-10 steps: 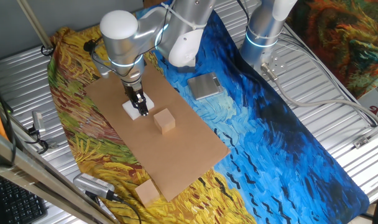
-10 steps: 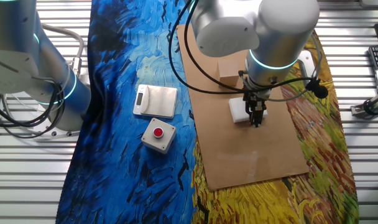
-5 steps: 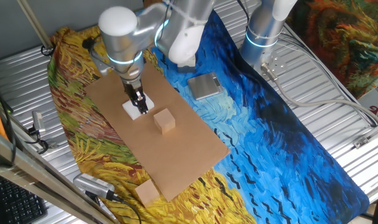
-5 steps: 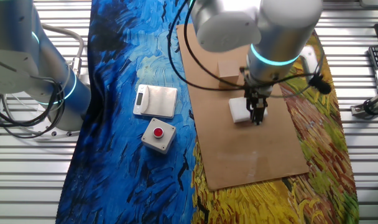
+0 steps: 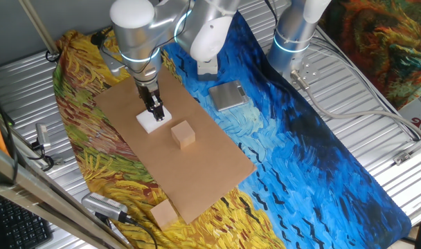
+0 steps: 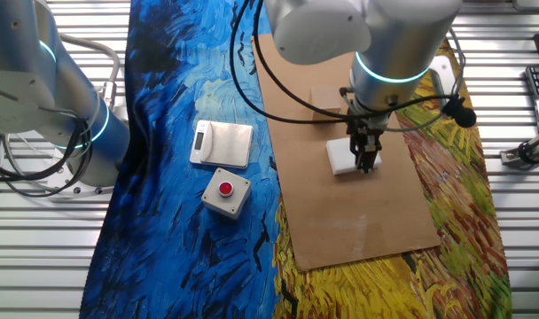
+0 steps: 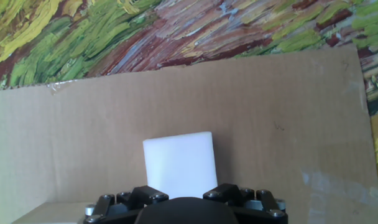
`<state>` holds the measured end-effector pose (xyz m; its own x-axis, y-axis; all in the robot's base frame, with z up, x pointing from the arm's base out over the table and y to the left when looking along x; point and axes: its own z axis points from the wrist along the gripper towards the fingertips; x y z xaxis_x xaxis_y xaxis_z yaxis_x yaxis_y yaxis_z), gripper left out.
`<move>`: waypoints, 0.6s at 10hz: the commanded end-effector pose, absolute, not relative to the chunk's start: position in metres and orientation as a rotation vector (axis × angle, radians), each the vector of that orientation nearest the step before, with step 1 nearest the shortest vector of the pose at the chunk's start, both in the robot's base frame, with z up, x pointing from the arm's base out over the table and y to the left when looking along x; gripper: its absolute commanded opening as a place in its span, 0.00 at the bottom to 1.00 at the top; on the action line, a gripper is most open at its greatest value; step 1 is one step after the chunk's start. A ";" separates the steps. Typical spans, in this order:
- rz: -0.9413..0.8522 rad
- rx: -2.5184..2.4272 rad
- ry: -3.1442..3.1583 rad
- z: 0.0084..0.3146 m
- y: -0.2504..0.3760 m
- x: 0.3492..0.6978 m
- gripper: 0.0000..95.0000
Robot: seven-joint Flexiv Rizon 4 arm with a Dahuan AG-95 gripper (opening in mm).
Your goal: Clean the tabletop with a sponge
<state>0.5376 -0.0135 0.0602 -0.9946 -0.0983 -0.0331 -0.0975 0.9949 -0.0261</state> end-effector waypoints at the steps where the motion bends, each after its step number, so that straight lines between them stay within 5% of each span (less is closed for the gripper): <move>1: -0.040 -0.147 3.106 0.062 -0.014 0.536 0.80; 6: -0.043 -0.138 3.106 0.063 -0.014 0.535 0.80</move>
